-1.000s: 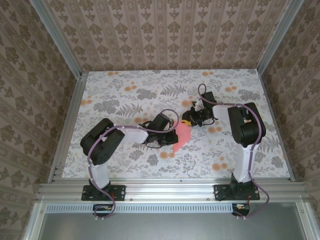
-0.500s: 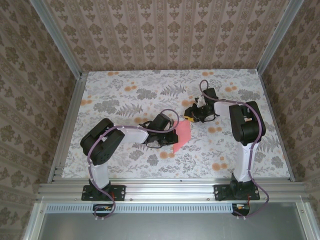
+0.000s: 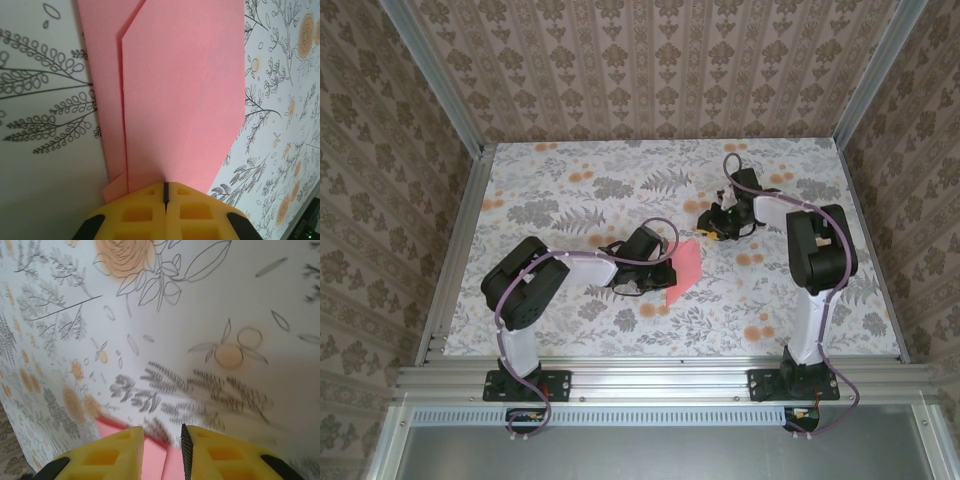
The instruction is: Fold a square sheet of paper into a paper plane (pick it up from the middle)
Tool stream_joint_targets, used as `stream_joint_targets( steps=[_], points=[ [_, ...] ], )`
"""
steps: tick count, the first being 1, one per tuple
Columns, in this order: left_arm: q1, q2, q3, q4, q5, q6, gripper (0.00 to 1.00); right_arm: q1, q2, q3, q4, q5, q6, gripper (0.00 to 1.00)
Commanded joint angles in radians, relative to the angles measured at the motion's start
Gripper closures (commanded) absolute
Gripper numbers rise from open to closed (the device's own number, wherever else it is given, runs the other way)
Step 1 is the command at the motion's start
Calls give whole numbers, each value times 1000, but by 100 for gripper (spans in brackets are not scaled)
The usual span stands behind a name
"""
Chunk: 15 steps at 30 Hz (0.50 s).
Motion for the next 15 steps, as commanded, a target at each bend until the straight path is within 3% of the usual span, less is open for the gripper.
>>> stream_joint_targets(
  steps=[1, 9, 15],
  points=[
    [-22, 67, -50, -262, -73, 24, 100, -4, -148, -75, -50, 40, -20, 70],
    [-24, 40, -42, -260, -72, 25, 99, 1, -332, -335, 30, 17, 53, 64],
    [-25, 42, -29, -253, -55, 36, 99, 40, -352, -434, 47, -20, 70, 61]
  ],
)
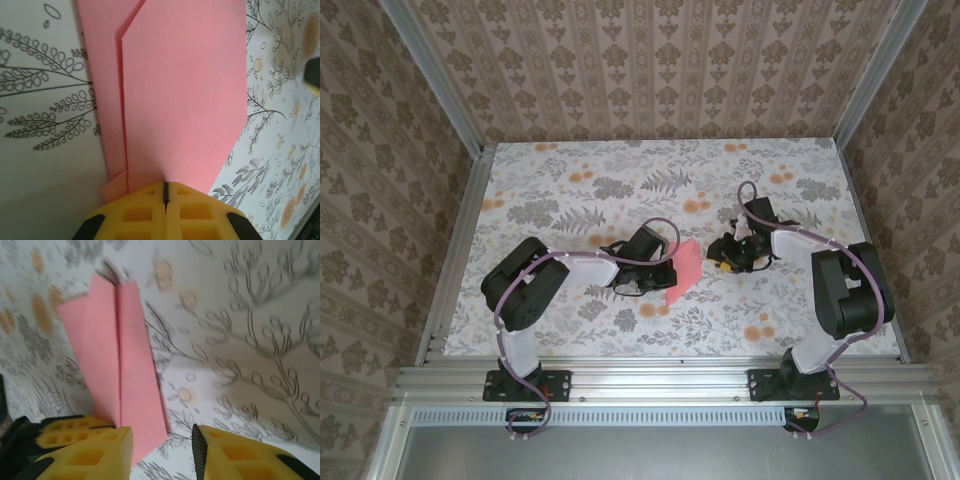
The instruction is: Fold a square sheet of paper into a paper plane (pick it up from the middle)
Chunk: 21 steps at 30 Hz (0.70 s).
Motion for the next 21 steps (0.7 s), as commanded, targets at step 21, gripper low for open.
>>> stream_joint_targets(
  steps=[21],
  points=[
    [-26, 49, -31, -217, -7, 36, 99, 95, 35, -94, 159, -66, 115, 61]
  ],
)
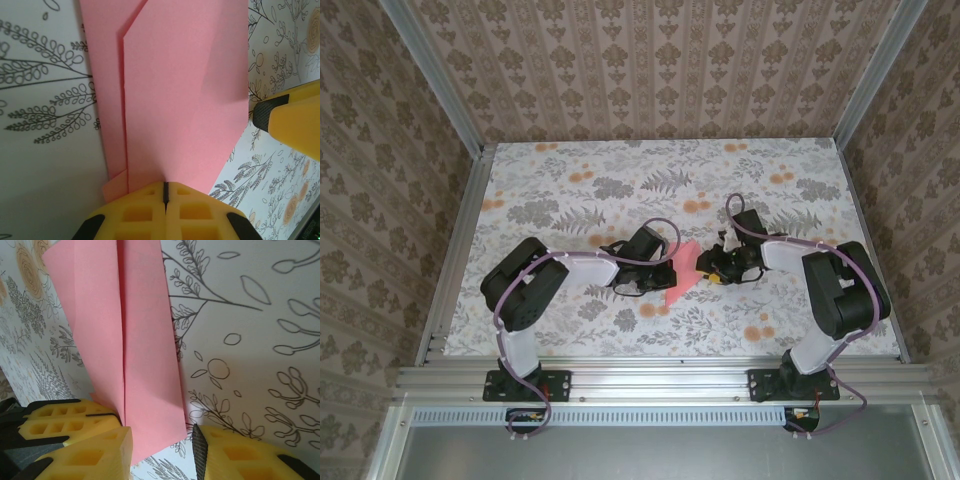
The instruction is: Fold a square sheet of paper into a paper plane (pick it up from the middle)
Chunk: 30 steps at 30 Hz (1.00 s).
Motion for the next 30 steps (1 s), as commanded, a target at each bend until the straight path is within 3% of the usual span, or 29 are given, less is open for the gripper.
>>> stream_joint_targets(
  steps=[1, 12, 19, 21, 30],
  points=[
    [-23, 55, -34, -196, -9, 27, 99, 11, 29, -12, 28, -22, 33, 61],
    [-23, 48, -50, -165, 10, 19, 99, 21, 32, -24, 123, -88, 80, 60],
    [-19, 40, -58, -161, 7, 13, 99, 22, -48, 21, -130, 158, -10, 60],
    [-20, 42, -57, -161, 7, 13, 99, 21, -41, 33, -146, 175, -7, 60],
    [-19, 45, -60, -148, 10, 9, 99, 60, 16, 26, -33, 76, 55, 60]
  ],
)
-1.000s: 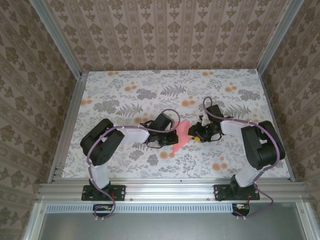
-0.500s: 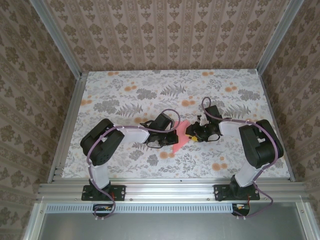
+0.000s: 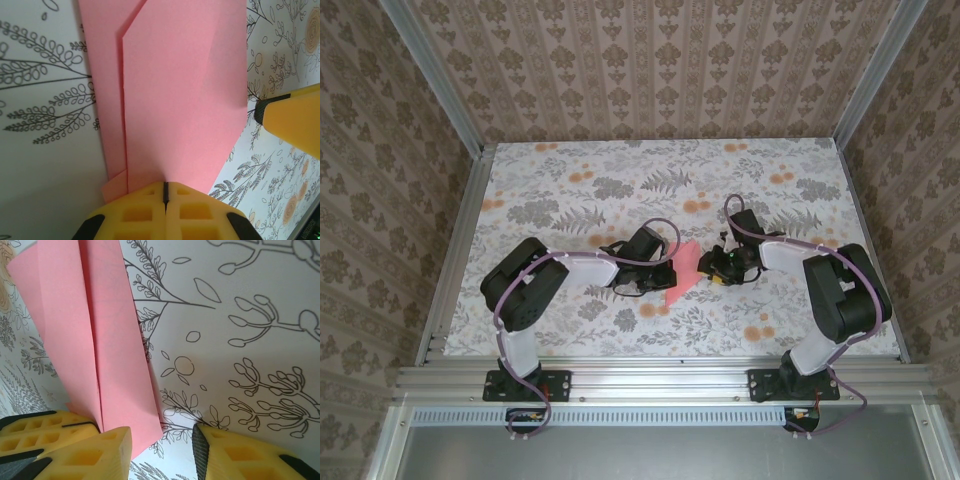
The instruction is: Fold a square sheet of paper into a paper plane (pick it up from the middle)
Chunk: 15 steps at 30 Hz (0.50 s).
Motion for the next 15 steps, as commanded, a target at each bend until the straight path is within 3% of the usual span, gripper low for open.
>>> stream_joint_targets(
  steps=[1, 15],
  points=[
    [-20, 46, -54, -157, 9, 7, 99, 36, 37, 9, 40, -49, 39, 60],
    [-20, 45, -62, -131, 29, 4, 99, 54, 64, 3, 168, -125, 98, 60]
  ],
)
